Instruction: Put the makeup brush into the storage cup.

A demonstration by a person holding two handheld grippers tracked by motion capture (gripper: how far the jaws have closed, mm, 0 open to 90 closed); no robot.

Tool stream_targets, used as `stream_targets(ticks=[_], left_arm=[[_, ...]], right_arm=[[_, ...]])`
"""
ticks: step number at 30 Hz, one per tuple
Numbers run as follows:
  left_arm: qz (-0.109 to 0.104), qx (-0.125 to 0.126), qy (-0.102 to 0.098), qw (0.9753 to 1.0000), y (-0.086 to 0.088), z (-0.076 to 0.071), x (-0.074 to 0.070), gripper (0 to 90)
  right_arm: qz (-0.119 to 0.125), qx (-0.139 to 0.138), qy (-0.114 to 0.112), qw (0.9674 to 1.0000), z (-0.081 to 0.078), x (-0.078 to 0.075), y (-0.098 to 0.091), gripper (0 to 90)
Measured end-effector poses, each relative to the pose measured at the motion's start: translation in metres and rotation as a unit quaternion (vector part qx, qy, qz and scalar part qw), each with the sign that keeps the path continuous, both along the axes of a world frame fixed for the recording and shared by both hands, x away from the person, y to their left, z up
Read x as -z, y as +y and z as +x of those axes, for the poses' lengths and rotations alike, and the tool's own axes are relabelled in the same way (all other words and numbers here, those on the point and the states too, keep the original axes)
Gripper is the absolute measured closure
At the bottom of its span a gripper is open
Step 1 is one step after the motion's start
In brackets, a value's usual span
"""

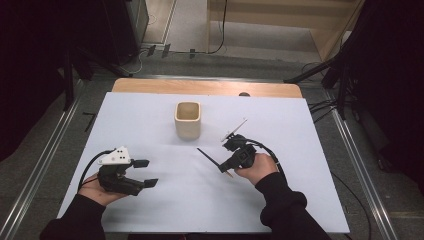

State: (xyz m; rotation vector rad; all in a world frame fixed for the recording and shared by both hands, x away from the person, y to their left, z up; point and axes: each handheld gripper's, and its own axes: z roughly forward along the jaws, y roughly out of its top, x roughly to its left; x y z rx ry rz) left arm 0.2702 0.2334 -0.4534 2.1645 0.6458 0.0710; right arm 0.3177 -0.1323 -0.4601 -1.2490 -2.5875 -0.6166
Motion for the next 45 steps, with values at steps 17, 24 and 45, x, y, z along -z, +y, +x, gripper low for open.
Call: stream_targets(ticks=[17,24,45], left_arm=[[0.004,0.022,0.009,0.9997,-0.012,0.002,0.001,25.9],[-0.009,0.048,0.035,0.9982,-0.02,0.003,-0.001,25.5],[0.029,0.108,0.027,0.9933,-0.045,0.006,-0.015,25.7]], right_arm=[[0.051,-0.031,-0.058,0.9965,-0.026,-0.01,-0.029,84.3],[0.059,-0.062,-0.063,0.9943,-0.034,-0.01,-0.035,84.3],[0.038,-0.191,-0.078,0.9778,-0.038,-0.013,-0.023,84.2]])
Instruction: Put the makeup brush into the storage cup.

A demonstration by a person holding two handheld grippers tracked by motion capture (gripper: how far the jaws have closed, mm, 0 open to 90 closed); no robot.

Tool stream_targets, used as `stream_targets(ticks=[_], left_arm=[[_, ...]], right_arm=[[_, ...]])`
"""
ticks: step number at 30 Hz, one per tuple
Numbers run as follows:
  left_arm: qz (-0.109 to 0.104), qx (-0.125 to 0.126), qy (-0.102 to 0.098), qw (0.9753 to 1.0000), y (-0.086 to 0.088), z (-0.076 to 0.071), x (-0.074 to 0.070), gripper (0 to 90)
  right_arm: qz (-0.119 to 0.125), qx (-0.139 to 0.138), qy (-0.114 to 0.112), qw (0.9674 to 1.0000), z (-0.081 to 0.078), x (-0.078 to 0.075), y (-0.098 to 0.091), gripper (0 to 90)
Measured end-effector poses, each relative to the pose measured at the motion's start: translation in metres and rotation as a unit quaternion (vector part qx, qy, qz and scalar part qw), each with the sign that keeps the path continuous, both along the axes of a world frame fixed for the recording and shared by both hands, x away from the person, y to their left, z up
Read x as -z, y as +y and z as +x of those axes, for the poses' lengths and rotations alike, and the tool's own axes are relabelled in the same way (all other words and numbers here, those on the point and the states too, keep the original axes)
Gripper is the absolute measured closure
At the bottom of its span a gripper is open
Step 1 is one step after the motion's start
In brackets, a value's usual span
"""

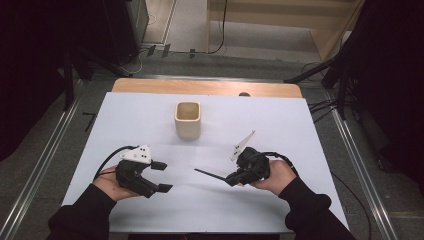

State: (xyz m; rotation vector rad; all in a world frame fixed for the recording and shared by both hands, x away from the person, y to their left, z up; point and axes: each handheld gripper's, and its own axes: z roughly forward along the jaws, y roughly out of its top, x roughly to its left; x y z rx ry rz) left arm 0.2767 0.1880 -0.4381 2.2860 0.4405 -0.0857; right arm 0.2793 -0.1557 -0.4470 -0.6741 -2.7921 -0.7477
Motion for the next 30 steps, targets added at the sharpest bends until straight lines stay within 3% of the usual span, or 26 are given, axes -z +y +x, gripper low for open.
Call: stream_targets(ticks=[9,18,25,30], left_arm=[[0.01,0.014,-0.016,0.9997,-0.011,0.006,-0.009,25.9],[0.02,0.026,-0.013,0.9994,-0.02,0.008,-0.011,25.9],[0.034,0.035,-0.011,0.9987,-0.026,0.01,-0.01,25.9],[0.034,0.044,-0.011,0.9984,-0.034,0.01,-0.009,25.9]], right_arm=[[-0.013,-0.048,-0.008,0.9987,0.008,0.002,0.009,84.2],[-0.02,-0.081,-0.019,0.9963,0.013,0.0,0.021,84.2],[-0.024,-0.097,-0.013,0.995,0.015,-0.002,0.03,84.2],[-0.02,-0.119,-0.023,0.9924,0.017,-0.005,0.035,84.2]])
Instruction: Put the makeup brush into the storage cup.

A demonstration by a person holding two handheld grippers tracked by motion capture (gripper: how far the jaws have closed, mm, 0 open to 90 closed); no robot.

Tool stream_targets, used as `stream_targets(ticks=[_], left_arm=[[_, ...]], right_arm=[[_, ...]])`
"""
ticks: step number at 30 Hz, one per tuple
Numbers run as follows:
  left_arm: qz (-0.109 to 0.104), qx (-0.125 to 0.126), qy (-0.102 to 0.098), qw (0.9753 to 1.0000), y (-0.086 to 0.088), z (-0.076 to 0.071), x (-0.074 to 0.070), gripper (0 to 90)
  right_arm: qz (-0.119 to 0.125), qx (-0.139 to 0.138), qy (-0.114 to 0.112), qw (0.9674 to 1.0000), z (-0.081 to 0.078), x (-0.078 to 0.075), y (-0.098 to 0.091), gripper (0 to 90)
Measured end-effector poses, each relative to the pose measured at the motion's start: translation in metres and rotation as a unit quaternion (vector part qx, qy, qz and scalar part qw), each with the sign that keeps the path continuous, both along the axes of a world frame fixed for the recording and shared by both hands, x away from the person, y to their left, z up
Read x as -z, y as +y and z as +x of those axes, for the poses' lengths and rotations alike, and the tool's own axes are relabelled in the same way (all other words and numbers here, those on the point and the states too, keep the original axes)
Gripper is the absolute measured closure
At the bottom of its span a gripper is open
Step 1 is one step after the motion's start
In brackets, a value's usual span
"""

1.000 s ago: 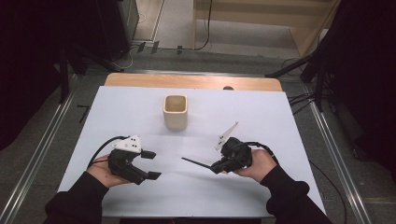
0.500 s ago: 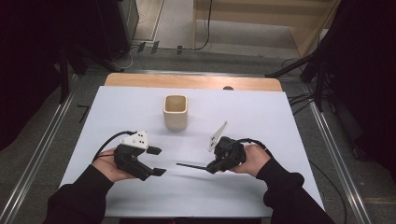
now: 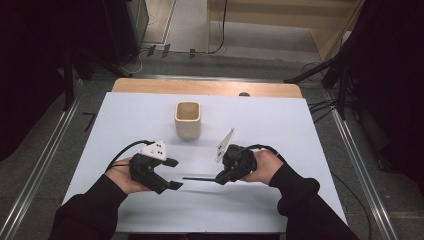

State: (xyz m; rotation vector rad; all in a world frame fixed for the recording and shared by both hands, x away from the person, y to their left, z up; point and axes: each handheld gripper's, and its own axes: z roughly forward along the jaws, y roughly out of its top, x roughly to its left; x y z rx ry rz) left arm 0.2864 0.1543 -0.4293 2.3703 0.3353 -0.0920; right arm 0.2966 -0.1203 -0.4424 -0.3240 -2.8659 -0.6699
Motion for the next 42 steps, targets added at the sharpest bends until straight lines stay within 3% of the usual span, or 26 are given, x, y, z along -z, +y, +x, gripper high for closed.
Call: stream_targets(ticks=[5,7,12,13,17,22,28,34,42], left_arm=[[0.006,0.006,0.01,0.9999,-0.008,0.001,0.004,26.2],[0.01,0.009,0.015,0.9998,-0.01,0.002,0.006,26.5],[0.013,0.021,0.029,0.9993,-0.016,0.003,0.009,27.3],[0.012,0.027,0.036,0.9989,-0.018,0.003,0.01,27.3],[0.016,0.03,0.05,0.9981,-0.022,0.004,0.013,29.1],[0.013,0.037,0.065,0.9972,-0.026,0.004,0.016,39.4],[0.024,0.039,0.102,0.9938,-0.029,0.006,0.021,54.3],[0.027,0.048,0.112,0.9921,-0.033,0.005,0.025,64.3],[0.036,0.068,0.132,0.9882,-0.036,0.006,0.028,76.5]], right_arm=[[0.0,-0.012,-0.005,0.9999,-0.001,-0.001,0.005,84.2],[-0.002,-0.017,0.003,0.9998,-0.001,-0.002,0.008,84.2],[0.005,-0.029,-0.008,0.9995,0.001,-0.005,0.013,84.2],[0.006,-0.027,-0.001,0.9996,0.0,-0.005,0.015,84.2],[0.015,-0.034,-0.011,0.9992,0.001,-0.006,0.019,84.2],[0.024,-0.038,-0.005,0.999,-0.001,-0.007,0.024,84.2],[0.034,-0.046,-0.009,0.9983,-0.001,-0.007,0.027,84.2],[0.035,-0.054,-0.007,0.9979,-0.002,-0.007,0.029,84.2],[0.036,-0.063,-0.004,0.9974,-0.004,-0.005,0.033,84.2]])
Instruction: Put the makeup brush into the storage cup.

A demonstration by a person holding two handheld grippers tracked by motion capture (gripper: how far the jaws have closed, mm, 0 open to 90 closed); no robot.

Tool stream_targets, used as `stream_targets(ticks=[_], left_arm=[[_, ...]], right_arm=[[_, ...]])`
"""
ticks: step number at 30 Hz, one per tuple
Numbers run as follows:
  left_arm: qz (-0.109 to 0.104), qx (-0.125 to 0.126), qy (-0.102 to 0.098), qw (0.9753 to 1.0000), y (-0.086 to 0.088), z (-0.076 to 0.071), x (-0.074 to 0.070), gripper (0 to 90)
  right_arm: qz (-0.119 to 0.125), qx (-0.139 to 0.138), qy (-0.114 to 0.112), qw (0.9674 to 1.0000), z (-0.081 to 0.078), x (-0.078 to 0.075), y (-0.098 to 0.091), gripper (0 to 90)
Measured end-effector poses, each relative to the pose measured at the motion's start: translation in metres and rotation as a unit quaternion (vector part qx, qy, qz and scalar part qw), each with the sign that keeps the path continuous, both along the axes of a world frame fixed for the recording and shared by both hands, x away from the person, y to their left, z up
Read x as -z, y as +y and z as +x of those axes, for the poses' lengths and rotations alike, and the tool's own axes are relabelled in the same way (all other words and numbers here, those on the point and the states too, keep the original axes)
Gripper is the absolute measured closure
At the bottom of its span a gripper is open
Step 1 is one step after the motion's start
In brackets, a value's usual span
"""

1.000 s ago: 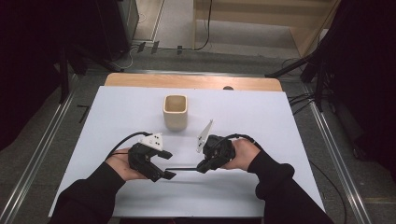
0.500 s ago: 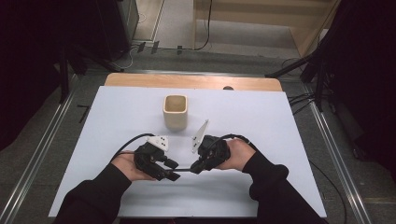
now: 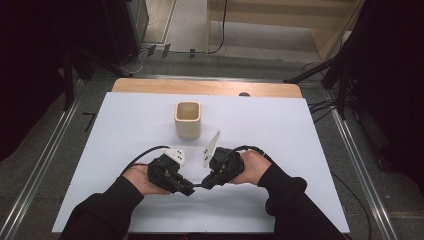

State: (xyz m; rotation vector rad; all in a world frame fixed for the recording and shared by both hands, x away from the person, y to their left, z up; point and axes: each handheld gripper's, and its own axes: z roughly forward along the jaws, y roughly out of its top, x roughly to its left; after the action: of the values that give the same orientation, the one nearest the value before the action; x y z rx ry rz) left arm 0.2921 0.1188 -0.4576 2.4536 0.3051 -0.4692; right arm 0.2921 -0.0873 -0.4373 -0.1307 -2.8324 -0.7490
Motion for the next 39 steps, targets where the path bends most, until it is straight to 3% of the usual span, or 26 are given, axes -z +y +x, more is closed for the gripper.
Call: stream_targets(ticks=[7,14,18,21,25,28,31,36,39], left_arm=[[0.001,0.009,0.017,0.9998,0.0,0.002,0.004,82.6],[-0.001,0.028,0.016,0.9995,0.0,0.002,0.004,84.4],[0.001,0.029,0.02,0.9994,0.001,0.002,0.004,84.5],[0.002,0.027,0.021,0.9994,0.001,0.001,0.004,84.5],[0.003,0.027,0.017,0.9995,0.001,0.001,0.003,84.5],[0.001,0.021,0.017,0.9996,0.002,0.0,0.002,84.5],[0.0,0.018,0.017,0.9997,0.004,-0.001,0.002,84.5],[-0.008,0.004,0.018,0.9998,0.009,-0.001,0.001,84.4],[-0.006,-0.003,0.015,0.9999,0.011,0.0,0.002,84.3]], right_arm=[[0.004,-0.005,0.003,1.0,-0.002,0.002,0.001,84.0],[0.009,-0.014,0.006,0.9998,-0.002,0.003,0.001,83.2],[0.005,0.002,0.016,0.9999,-0.003,0.003,0.001,81.8],[0.009,0.006,0.007,0.9999,-0.004,0.002,-0.002,72.2],[0.029,0.02,-0.001,0.9994,-0.003,0.0,-0.007,49.1],[0.036,0.034,0.001,0.9988,0.0,-0.002,-0.012,39.9],[0.052,0.048,0.011,0.9974,0.002,-0.002,-0.019,37.7],[0.068,0.077,-0.005,0.9947,0.003,0.0,-0.03,28.7],[0.07,0.092,0.004,0.9933,0.001,0.001,-0.037,28.5]])
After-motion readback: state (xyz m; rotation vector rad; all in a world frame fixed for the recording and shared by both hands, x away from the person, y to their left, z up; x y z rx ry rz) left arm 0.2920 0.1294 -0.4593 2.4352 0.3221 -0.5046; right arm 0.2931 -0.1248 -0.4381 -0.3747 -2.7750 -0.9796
